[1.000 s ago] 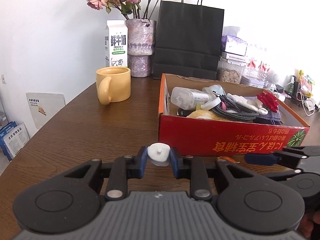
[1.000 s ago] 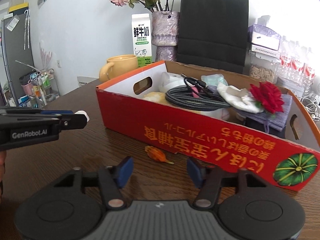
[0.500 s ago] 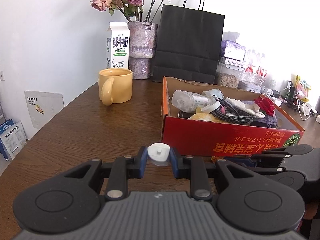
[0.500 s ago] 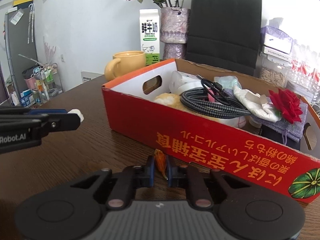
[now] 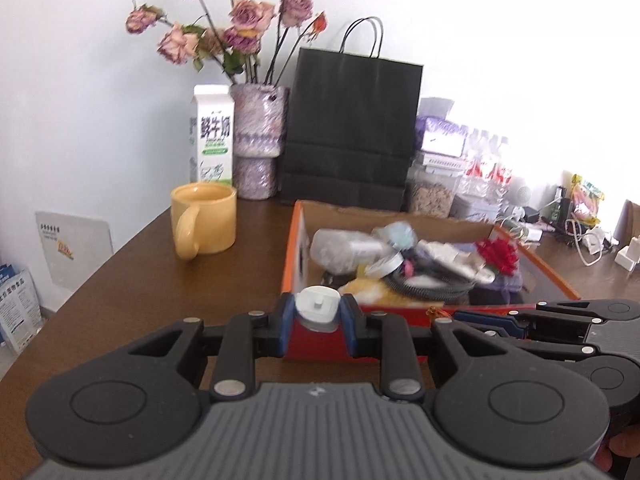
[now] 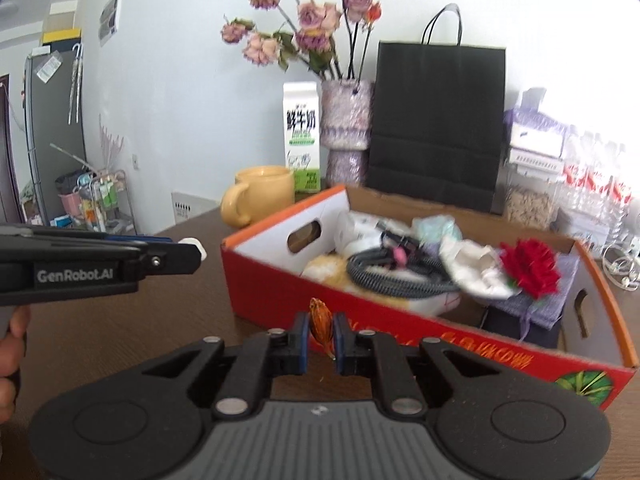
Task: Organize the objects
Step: 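Carry the white cap and orange clip into the red box and release both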
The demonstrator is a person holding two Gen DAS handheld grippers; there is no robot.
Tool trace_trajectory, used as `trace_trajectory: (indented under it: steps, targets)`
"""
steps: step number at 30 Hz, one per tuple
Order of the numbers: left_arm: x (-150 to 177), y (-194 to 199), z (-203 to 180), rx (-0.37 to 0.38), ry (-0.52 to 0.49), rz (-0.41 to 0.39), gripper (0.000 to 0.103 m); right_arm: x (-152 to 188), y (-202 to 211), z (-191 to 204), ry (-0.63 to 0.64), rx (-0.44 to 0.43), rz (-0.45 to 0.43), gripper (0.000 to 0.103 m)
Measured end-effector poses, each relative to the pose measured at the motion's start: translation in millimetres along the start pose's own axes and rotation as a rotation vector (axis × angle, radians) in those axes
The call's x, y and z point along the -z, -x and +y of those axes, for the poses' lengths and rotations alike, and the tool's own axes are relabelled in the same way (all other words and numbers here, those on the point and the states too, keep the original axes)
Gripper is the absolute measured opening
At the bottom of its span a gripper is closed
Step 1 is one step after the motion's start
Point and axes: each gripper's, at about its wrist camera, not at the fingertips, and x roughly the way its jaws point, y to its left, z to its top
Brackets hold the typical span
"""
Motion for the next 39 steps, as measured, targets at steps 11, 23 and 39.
trace_trajectory:
  steps: [11, 23, 39]
  targets:
    - [-38, -21, -44, 0.041, -0.045, -0.082, 0.026, -31, 14, -40, -0.007, 0.083, -0.120, 0.011]
    - [-61, -61, -72, 0.036, -0.042, -0.109, 0.026, -41, -3, -81, -0.073, 0.141, -0.174, 0.011]
    - [-60, -108, -69, -0.021, -0.039, -0.089, 0.103, -36, -40, -111, -0.079, 0.237, -0.107, 0.068]
